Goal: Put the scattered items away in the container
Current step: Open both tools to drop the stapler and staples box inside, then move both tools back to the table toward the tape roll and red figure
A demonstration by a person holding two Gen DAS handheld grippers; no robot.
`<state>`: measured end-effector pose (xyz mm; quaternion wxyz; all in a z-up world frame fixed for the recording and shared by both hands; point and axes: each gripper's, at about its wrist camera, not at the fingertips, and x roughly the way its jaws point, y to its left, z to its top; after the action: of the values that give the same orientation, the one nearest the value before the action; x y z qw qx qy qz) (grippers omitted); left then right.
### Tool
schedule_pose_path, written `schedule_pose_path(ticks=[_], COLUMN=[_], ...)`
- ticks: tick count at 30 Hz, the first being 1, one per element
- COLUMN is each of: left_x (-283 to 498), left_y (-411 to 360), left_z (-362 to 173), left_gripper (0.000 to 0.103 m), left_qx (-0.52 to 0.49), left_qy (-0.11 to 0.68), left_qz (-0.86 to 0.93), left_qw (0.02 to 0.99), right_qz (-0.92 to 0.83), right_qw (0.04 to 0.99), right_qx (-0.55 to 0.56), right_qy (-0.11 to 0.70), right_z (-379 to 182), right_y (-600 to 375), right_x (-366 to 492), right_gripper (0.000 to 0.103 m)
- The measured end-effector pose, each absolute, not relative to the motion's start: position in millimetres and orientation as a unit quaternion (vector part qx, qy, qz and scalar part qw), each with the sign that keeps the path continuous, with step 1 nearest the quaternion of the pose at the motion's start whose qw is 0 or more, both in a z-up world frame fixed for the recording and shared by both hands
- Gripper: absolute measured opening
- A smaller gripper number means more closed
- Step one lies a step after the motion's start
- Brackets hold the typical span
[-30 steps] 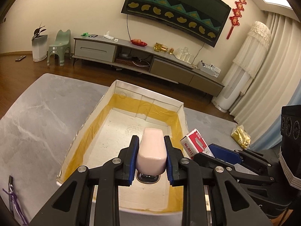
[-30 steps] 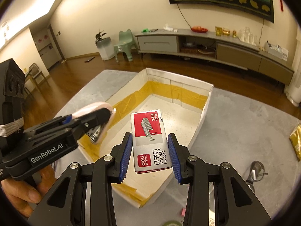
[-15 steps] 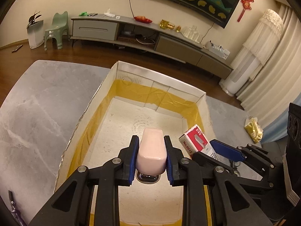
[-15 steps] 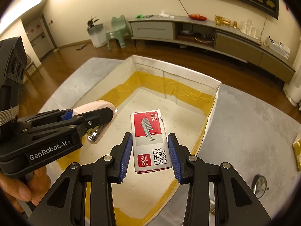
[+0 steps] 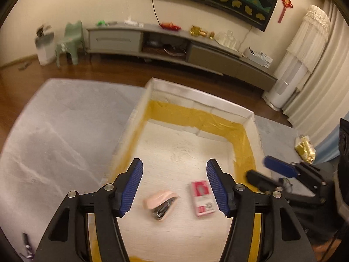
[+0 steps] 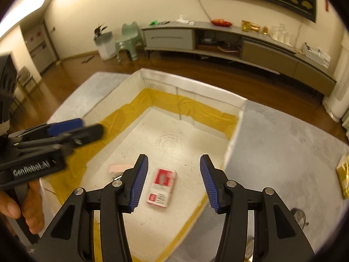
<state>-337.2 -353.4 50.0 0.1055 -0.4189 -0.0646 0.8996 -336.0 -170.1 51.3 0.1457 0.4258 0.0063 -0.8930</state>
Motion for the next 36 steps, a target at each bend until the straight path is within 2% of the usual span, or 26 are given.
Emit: schedule_pose_path(ticks=[3, 5, 7, 8, 9, 10, 11, 15, 20, 22, 23, 24, 25, 26, 30, 32, 36], left_x=[-313, -299, -295, -296, -295, -294, -290, -264, -220, -210, -208, -205, -201, -193, -151, -127, -89], left_y=[-369, -380, -385, -385, -386, -386, -388, -404, -409, -409, -410, -412, -414, -414, -385, -359, -303], left_z=[66, 68, 57, 48, 38, 29, 21, 17, 15, 16, 19, 23, 31, 39, 75, 82, 79], left_gripper=[0.062, 0.069, 0.071, 0.070, 0.054, 0.020, 0.014, 0.006, 0.006, 0.006, 0.011, 0.016, 0.032, 0.038, 0.039, 0.051, 0.052], left_qx=[-0.380, -0.364, -0.377, -0.391, -0.401, -0.411, -0.415, -0.409, -0.418, -0.424, -0.423, -0.420, -0.416, -0.404, -0.350, -0.338, -0.337], left_qy=[-0.031, -0.007, 0.013, 0.022, 0.030, 0.036, 0.040, 0.016, 0.026, 0.041, 0.045, 0.041, 0.029, 0.019, 0.011, 0.005, 0.001], left_qz=[0.921, 0.930, 0.925, 0.919, 0.915, 0.910, 0.908, 0.912, 0.907, 0.904, 0.905, 0.906, 0.909, 0.914, 0.936, 0.939, 0.931], left_qw=[0.076, 0.052, 0.044, 0.042, 0.039, 0.037, 0.031, 0.035, 0.041, 0.032, 0.020, 0.008, -0.007, -0.013, 0.018, 0.058, 0.139], right_qz=[-0.903, -0.905, -0.898, -0.892, -0.887, -0.887, -0.889, -0.886, -0.878, -0.879, -0.881, -0.882, -0.885, -0.889, -0.895, -0.894, -0.892], right_qw=[0.131, 0.108, 0.102, 0.105, 0.107, 0.105, 0.105, 0.119, 0.149, 0.163, 0.167, 0.170, 0.174, 0.181, 0.204, 0.213, 0.222], right_qx=[0.410, 0.410, 0.427, 0.439, 0.448, 0.449, 0.445, 0.449, 0.455, 0.448, 0.442, 0.437, 0.429, 0.417, 0.392, 0.388, 0.386], right_qy=[-0.019, -0.026, -0.028, -0.025, -0.020, -0.011, -0.003, -0.014, -0.027, -0.023, -0.029, -0.035, -0.043, -0.051, -0.059, -0.062, -0.072], right_z=[63, 62, 52, 46, 41, 38, 38, 39, 39, 40, 41, 43, 48, 54, 65, 65, 59], right_y=[-154, -147, -146, -148, -151, -154, -156, -153, -151, -151, -150, -147, -142, -135, -118, -108, -88], right_x=[-313, -302, -299, -298, -297, -293, -287, -263, -229, -219, -215, -210, -204, -195, -154, -132, -103], right_gripper=[0.053, 0.053, 0.052, 0.029, 0.008, 0.007, 0.007, 0.006, 0.007, 0.012, 0.017, 0.035, 0.041, 0.044, 0.044, 0.044, 0.044])
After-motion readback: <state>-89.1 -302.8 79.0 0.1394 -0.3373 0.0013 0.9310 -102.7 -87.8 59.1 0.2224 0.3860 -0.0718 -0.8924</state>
